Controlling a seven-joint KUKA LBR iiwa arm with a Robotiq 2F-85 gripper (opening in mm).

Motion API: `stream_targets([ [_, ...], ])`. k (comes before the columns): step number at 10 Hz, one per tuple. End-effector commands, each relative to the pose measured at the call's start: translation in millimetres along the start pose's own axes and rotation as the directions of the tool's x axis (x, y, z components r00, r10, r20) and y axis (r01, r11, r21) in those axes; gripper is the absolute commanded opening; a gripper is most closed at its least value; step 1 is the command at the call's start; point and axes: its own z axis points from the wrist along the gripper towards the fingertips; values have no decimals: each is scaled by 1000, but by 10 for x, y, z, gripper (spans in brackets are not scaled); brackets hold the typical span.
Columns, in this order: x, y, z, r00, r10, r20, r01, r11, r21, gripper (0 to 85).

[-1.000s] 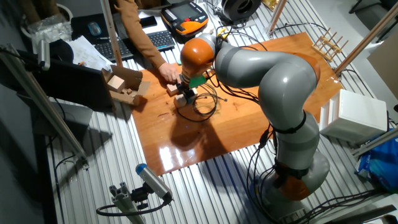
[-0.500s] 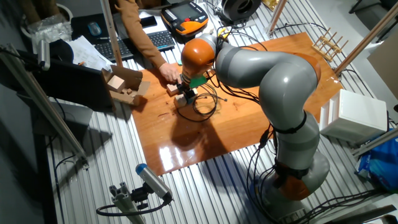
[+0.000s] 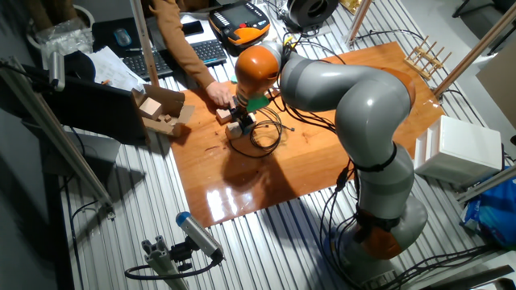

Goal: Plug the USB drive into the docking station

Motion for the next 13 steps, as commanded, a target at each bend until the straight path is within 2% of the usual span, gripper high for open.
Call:
stream_targets([
  [1,0,0,10,1000,0,3,0,1000,0,0],
  [10,-22,23,123,1000,1,20,-1,1000,-9,0],
  [12,-27,30,98,1000,4,17,-4,1000,-8,0],
  [13,-32,37,81,1000,19,18,-19,1000,2,170],
])
